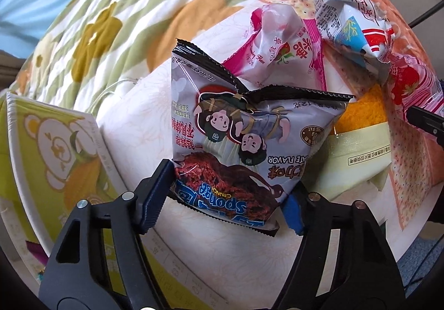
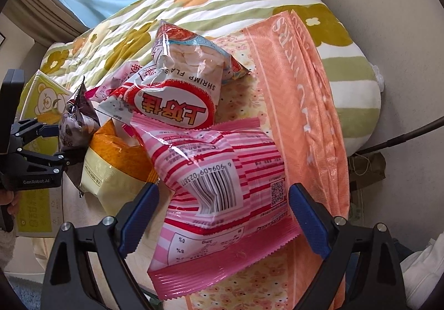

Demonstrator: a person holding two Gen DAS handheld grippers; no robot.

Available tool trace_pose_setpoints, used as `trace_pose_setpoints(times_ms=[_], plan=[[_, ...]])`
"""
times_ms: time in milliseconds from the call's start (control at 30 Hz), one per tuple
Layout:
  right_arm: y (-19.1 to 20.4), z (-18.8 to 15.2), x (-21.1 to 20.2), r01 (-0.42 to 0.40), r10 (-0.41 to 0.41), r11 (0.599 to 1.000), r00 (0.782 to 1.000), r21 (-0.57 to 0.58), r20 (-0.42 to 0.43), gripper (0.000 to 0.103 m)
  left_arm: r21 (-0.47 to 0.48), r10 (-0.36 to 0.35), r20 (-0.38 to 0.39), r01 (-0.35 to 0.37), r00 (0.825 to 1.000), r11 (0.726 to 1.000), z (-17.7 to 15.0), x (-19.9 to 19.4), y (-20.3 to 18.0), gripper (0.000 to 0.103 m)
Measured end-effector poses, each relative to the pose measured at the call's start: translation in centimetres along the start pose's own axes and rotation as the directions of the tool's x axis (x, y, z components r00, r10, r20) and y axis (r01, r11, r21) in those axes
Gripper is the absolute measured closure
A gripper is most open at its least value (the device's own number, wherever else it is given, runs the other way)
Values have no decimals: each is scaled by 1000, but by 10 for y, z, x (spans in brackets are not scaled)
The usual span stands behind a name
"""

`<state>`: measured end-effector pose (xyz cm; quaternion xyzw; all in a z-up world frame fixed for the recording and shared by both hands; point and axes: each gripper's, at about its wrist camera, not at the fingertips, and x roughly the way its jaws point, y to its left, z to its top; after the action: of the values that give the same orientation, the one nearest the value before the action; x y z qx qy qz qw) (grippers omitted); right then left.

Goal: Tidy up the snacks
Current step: 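Grasp the chocolate Sports bag with the left tool while the right tool grasps the pink striped bag, then carry both bags into the cardboard box and open both tools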

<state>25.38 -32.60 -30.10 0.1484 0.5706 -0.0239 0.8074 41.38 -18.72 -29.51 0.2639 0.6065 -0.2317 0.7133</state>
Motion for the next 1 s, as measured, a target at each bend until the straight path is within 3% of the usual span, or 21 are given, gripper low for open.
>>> trace_pose_setpoints(times_ms=[300, 367, 433, 533, 1000], plan=[[-8, 2, 5, -46, 46, 999, 999, 8, 7, 10, -37, -9, 6, 10, 1000, 999, -17, -7, -2, 42], [-6, 2, 5, -44, 44, 999, 999, -12, 6, 13, -71, -16, 12, 17, 1000, 997, -24, -10, -1, 42], [-4, 2, 5, -40, 40, 999, 999, -37, 0, 23, -102, -31, 21, 33, 999, 994, -29, -14, -1, 42], [-5, 2, 5, -46, 47, 998, 999, -37, 4, 27, -129, -36, 34, 41, 999, 991, -34, -19, -1, 42], [1, -4, -39, -86, 93, 993, 992, -82, 81, 32, -264, -39, 163, 82, 986, 961, -67, -76, -19, 42]])
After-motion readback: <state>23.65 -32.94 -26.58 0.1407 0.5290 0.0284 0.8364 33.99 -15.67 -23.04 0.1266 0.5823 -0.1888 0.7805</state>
